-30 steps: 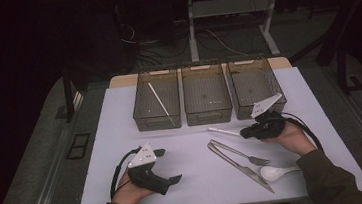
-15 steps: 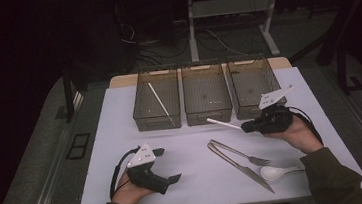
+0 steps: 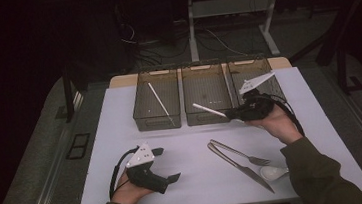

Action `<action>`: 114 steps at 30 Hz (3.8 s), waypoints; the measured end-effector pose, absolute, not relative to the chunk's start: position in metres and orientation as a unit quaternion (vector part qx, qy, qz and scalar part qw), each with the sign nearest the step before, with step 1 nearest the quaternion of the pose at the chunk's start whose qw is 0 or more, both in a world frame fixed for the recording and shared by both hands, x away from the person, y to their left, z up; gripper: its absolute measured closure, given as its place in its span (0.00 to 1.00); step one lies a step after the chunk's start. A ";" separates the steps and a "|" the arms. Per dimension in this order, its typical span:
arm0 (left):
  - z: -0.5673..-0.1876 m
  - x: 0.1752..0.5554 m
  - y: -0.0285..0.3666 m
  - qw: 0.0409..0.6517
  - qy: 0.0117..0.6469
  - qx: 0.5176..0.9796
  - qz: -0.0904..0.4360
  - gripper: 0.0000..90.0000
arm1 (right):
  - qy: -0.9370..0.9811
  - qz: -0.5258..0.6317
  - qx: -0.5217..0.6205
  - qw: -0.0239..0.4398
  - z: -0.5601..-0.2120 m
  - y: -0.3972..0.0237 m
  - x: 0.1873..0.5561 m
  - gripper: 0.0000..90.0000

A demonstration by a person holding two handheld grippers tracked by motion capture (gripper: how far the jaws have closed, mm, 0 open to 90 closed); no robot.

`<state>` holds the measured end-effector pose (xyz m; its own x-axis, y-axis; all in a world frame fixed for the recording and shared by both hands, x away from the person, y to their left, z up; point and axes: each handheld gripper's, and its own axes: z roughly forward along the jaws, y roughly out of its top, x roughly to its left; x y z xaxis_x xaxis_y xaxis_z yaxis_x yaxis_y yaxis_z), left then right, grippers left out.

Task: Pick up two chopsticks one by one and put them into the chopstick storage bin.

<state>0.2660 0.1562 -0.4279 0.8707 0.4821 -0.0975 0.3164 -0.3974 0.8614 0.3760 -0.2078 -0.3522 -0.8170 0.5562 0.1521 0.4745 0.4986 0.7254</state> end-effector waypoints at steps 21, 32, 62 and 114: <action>-0.428 0.267 0.156 0.499 0.234 0.831 0.079 0.00 | 0.858 0.371 0.348 0.073 -0.333 -0.118 0.432 0.94; -0.427 0.267 0.155 0.502 0.230 0.830 0.077 0.00 | 0.857 0.356 0.365 0.073 -0.341 -0.068 0.460 0.94; -0.425 0.269 0.154 0.509 0.227 0.827 0.073 0.00 | 0.857 0.281 0.421 0.095 -0.379 0.037 0.524 0.93; -0.430 0.269 0.156 0.489 0.238 0.835 0.084 0.00 | 0.845 0.445 0.294 0.049 -0.342 -0.157 0.409 0.38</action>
<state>0.2689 0.1561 -0.4295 0.8723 0.4801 -0.0928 0.3158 -0.4081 0.8566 0.4093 -0.1568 -0.3421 -0.8228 0.5398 0.1779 0.4523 0.4323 0.7801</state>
